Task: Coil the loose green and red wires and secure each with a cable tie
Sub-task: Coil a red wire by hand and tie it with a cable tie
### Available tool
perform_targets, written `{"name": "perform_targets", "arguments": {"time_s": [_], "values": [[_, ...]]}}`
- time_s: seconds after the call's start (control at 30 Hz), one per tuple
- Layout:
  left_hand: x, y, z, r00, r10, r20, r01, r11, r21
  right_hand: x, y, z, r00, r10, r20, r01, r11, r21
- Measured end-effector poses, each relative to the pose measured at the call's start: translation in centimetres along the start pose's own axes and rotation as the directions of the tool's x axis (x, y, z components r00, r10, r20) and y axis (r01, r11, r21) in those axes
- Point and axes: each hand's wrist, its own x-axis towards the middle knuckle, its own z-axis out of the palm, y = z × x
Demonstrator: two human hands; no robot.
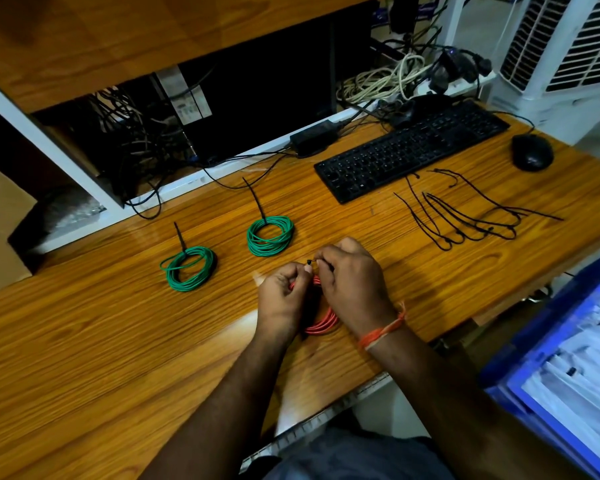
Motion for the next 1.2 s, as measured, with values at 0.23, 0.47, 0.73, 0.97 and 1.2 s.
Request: {"name": "perform_targets", "arguments": {"time_s": [0.23, 0.47, 0.73, 0.97, 1.2], "values": [[0.0, -0.1, 0.0, 0.999, 0.049, -0.002, -0.049, 0.996, 0.071, 0.4, 0.0, 0.2, 1.000, -0.011, 0.006, 0.011, 0.999, -0.045], [-0.3, 0.2, 0.1, 0.995, 0.096, 0.035, -0.100, 0.986, 0.133, 0.8, -0.3, 0.0, 0.996, 0.004, 0.084, -0.006, 1.000, 0.024], [-0.2, 0.1, 0.0, 0.997, 0.073, 0.003, -0.073, 0.988, 0.139, 0.2, -0.2, -0.9, 0.996, 0.078, 0.048, -0.083, 0.988, 0.128], [-0.7, 0.4, -0.1, 0.984, 0.153, 0.090, -0.169, 0.962, 0.214, 0.9, -0.3, -0.6, 0.985, 0.145, 0.093, -0.160, 0.971, 0.180], [-1.3, 1.0, 0.0, 0.978, 0.161, 0.134, -0.189, 0.955, 0.229, 2.4, 1.2, -0.6, 0.883, 0.364, 0.298, -0.451, 0.834, 0.317]]}}
